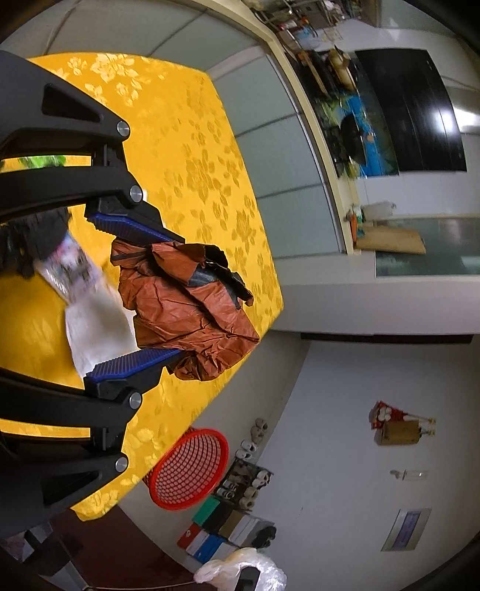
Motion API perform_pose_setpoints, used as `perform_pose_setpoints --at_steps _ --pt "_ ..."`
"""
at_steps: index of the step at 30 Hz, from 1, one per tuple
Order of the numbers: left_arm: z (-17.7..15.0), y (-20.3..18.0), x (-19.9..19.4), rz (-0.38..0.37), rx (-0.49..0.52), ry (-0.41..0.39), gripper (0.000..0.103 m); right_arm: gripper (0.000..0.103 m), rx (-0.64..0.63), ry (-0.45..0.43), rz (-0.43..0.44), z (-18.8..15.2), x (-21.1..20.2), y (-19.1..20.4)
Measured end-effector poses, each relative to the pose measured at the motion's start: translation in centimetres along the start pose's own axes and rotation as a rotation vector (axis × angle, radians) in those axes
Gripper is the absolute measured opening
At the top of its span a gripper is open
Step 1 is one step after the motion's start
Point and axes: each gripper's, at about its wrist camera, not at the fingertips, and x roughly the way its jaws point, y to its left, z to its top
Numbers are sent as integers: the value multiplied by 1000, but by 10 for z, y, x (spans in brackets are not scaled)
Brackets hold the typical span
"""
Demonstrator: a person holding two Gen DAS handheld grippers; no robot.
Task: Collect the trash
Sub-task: 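Carry both items over the red basket and open both grippers to drop them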
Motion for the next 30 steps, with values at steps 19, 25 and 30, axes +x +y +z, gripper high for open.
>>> perform_pose_setpoints --at_steps 19,25,30 --pt "16 -155 111 -274 188 161 52 46 172 80 -200 -15 81 -83" --pt "13 -188 147 -334 223 209 52 46 218 138 -218 -14 115 -104" --pt "10 -209 176 -345 244 256 53 47 276 188 -196 -12 139 -122"
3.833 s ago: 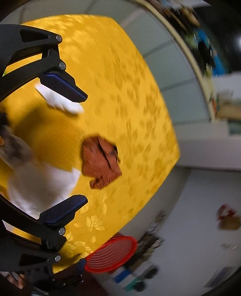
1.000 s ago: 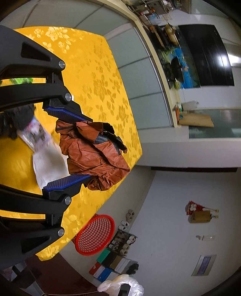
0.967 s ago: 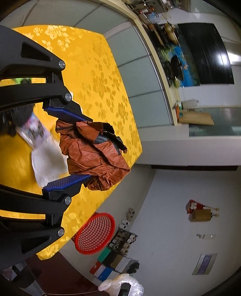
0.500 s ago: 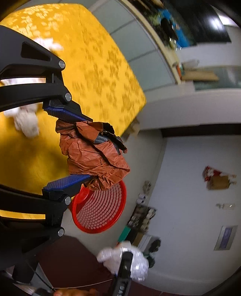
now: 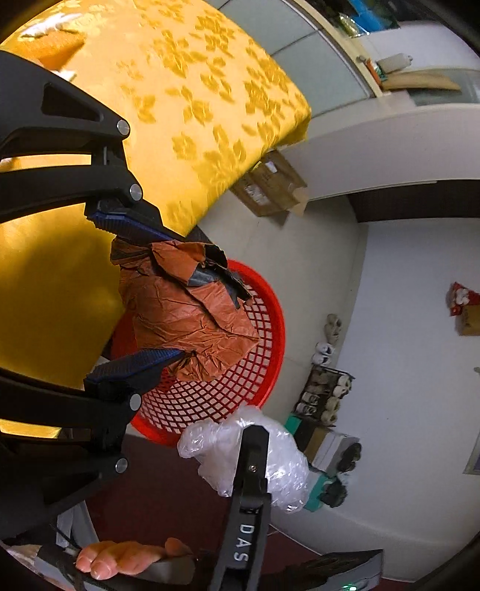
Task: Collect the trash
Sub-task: 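Carry both items over the red basket and open both grippers to drop them, then return both tools over the remaining trash on the table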
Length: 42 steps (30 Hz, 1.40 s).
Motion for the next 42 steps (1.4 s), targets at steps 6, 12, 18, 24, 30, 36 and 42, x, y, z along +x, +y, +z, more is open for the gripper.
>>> perform_pose_setpoints --at_steps 6,12,18,24,30,36,42 --pt "3 -7 23 5 21 22 55 55 31 50 25 6 21 -6" --pt "5 -13 31 10 37 24 61 65 50 69 35 10 31 -10" --pt "5 -16 32 9 44 21 69 70 51 70 41 12 33 -9" --pt "3 -13 25 2 34 5 76 71 39 34 37 13 21 -5" --pt "1 -6 13 2 13 -21 79 71 34 -7 20 11 7 -6" --pt "-2 6 -14 13 -22 -62 79 71 7 -70 -21 2 -15 -2" --pt "-10 18 -61 103 -43 -157 85 71 -119 -143 -97 -11 -36 26"
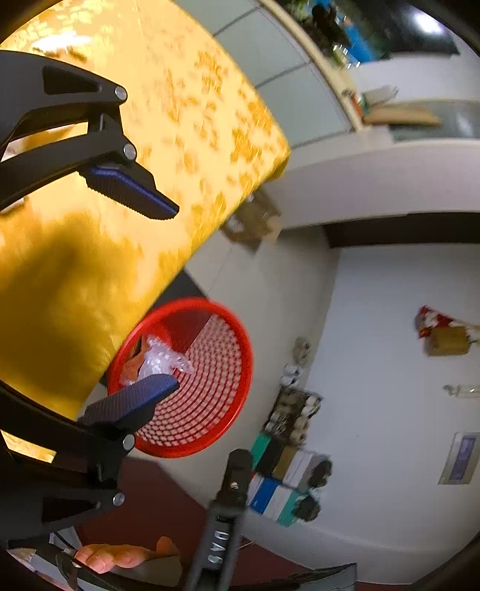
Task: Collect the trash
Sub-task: 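Return both tools over the remaining trash on the table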
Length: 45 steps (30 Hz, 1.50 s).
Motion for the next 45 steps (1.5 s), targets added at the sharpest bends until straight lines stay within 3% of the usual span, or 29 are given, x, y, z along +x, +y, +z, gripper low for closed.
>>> perform_pose_setpoints --at_steps 11,27,33,45 --pt "-23 32 -69 134 -54 -95 90 71 -209 -83 -77 -21 -25 59" --pt "-63 77 -113 221 -153 -87 90 71 -326 -89 -72 -54 -38 110" --pt "-78 105 -134 246 -205 -88 90 71 -332 -66 -31 -64 -40 120" --pt "-128 198 -201 436 -361 -68 90 72 -314 23 116 -86 -26 135"
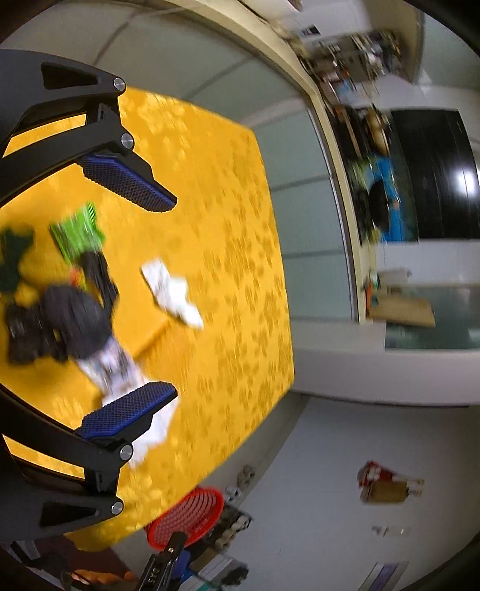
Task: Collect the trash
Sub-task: 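Return both tools over the remaining trash on the table, then grasp the black plastic bag with the left gripper while the right grasps white tissue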
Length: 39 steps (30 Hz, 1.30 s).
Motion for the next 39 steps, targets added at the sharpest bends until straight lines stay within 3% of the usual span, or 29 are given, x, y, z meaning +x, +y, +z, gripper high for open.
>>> perform_pose_setpoints --at_steps 6,13,15,19,22,28,39 --pt "-17 24 -1 -27 -28 43 90 72 -30 40 57 -7 12 16" --pt "-49 -16 13 -115 57 124 89 72 -83 55 91 -11 15 36" --pt "-54 -26 21 -119 84 140 84 72 -92 63 97 -11 18 40" --pt "-57 -33 38 -143 91 180 59 72 -103 73 108 -12 20 46" --pt "-58 -29 48 -133 78 198 52 72 -105 85 116 -13 24 49" --pt "-62 -26 60 -124 77 222 48 72 -115 116 140 -15 35 58" --pt "-53 -28 46 -95 74 186 43 72 -147 128 188 -12 41 77"
